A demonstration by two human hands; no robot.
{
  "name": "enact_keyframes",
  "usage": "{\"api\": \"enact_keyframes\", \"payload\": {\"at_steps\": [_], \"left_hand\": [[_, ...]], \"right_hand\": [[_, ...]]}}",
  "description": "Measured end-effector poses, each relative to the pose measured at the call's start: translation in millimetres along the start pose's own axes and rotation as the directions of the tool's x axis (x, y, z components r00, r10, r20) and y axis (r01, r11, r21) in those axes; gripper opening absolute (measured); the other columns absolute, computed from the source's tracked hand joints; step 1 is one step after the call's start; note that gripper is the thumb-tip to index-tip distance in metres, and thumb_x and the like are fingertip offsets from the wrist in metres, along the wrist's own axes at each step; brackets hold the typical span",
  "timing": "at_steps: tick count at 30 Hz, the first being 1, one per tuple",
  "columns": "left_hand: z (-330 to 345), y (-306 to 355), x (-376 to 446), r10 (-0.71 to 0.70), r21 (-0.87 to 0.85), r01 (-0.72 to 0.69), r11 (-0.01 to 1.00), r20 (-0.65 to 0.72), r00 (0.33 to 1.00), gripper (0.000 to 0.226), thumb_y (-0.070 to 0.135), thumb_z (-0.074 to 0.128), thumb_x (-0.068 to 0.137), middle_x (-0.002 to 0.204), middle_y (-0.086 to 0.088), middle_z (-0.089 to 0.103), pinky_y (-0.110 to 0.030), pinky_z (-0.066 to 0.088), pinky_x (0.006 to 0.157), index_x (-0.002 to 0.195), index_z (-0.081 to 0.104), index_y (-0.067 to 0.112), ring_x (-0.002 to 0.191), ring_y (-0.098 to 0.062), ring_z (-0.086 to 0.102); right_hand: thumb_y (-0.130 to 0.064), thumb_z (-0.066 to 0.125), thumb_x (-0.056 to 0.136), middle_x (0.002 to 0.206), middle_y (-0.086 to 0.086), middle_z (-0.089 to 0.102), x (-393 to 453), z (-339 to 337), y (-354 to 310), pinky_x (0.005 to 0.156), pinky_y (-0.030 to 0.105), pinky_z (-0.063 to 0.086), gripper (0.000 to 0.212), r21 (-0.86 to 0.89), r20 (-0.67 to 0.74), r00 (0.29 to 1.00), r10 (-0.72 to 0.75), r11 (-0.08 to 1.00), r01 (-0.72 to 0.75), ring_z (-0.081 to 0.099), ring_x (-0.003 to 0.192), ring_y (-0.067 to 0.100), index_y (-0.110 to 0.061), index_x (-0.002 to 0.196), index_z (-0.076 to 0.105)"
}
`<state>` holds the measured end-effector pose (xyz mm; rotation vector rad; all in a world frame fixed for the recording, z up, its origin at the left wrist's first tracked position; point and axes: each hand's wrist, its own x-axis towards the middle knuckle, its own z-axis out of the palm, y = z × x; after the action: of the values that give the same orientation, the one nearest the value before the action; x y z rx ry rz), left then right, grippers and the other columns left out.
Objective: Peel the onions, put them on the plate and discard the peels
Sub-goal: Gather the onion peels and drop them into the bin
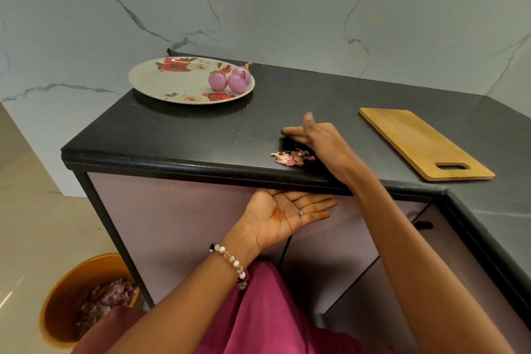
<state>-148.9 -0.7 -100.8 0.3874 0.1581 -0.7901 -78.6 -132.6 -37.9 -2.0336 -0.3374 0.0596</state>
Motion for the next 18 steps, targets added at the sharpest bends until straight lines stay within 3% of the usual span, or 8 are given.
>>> {"api": "enact_keyframes", "payload": {"at_steps": [2,3,6,9,11,14,16,18], "left_hand": [[0,0,1,-0.002,-0.01,0.002,1.0,0.005,1.0,0.062,0.03,0.026,0.097,0.137,-0.04,0.038,-0.056,0.02,0.112,0.134,0.038,-0.017,0.133,-0.05,0.031],[0,0,1,-0.004,-0.018,0.004,1.0,0.006,1.0,0.062,0.03,0.027,0.097,0.138,-0.04,0.037,-0.056,0.019,0.113,0.135,0.037,-0.017,0.134,-0.05,0.03],[-1,1,0,-0.01,-0.032,0.01,0.999,0.017,1.0,0.062,0.031,0.027,0.097,0.14,-0.04,0.035,-0.055,0.017,0.114,0.136,0.035,-0.017,0.135,-0.049,0.029],[0,1,-1,0.0,-0.007,0.0,1.0,0.012,1.0,0.062,0.028,0.028,0.095,0.138,-0.04,0.037,-0.056,0.019,0.112,0.135,0.036,-0.018,0.134,-0.05,0.03],[0,3,-2,0.011,0.002,-0.011,1.0,0.006,1.0,0.062,0.026,0.029,0.092,0.138,-0.041,0.037,-0.057,0.019,0.111,0.134,0.037,-0.019,0.134,-0.05,0.03],[0,4,-5,0.021,-0.009,-0.021,1.0,0.005,1.0,0.062,0.027,0.029,0.093,0.137,-0.041,0.037,-0.056,0.018,0.113,0.133,0.038,-0.02,0.133,-0.051,0.03],[-1,4,-5,0.029,0.012,-0.029,1.0,-0.011,1.0,0.061,0.029,0.029,0.096,0.136,-0.041,0.039,-0.056,0.022,0.112,0.133,0.04,-0.018,0.132,-0.051,0.033],[-1,4,-4,0.045,0.014,-0.045,0.999,-0.012,0.999,0.064,0.035,0.03,0.098,0.135,-0.041,0.041,-0.057,0.024,0.11,0.133,0.041,-0.017,0.129,-0.051,0.036]], "right_hand": [[-0.043,0.024,0.108,0.137,0.008,0.061,6,11,-6,0.098,0.009,0.04,0.061,-0.026,0.044,0.999,0.001,1.0,0.0,0.056,0.127,0.013,-0.001,0.132,0.061],[-0.043,0.024,0.107,0.139,0.008,0.059,8,16,-7,0.099,0.01,0.04,0.061,-0.014,0.071,0.997,-0.003,1.0,0.004,0.055,0.128,0.013,0.0,0.133,0.059],[-0.043,0.024,0.107,0.143,0.011,0.055,11,26,-10,0.116,0.028,0.035,0.061,0.112,0.135,0.99,-0.042,0.993,0.027,0.05,0.134,0.016,0.001,0.137,0.054],[-0.04,0.023,0.108,0.142,0.018,0.055,15,20,-11,0.117,0.033,0.034,0.061,0.352,0.104,0.994,-0.022,0.936,-0.016,0.051,0.135,0.021,0.007,0.137,0.05],[-0.04,0.023,0.108,0.139,0.017,0.058,16,11,-10,0.115,0.03,0.037,0.062,0.234,0.066,0.997,-0.036,0.972,0.019,0.054,0.132,0.022,0.006,0.135,0.054],[-0.04,0.02,0.109,0.14,0.009,0.058,9,7,-11,0.11,0.016,0.036,0.06,-0.089,0.184,0.98,-0.073,0.992,0.091,0.053,0.13,0.01,-0.001,0.133,0.059],[-0.035,0.021,0.109,0.143,0.007,0.055,-2,10,-11,0.102,0.01,0.04,0.056,-0.148,0.277,0.957,-0.09,0.98,0.135,0.048,0.132,0.005,-0.002,0.134,0.059],[-0.036,0.023,0.107,0.142,0.009,0.056,-16,10,-9,0.102,0.021,0.046,0.056,-0.093,0.339,0.93,-0.14,0.979,0.182,0.048,0.136,0.012,-0.002,0.133,0.06]]}}
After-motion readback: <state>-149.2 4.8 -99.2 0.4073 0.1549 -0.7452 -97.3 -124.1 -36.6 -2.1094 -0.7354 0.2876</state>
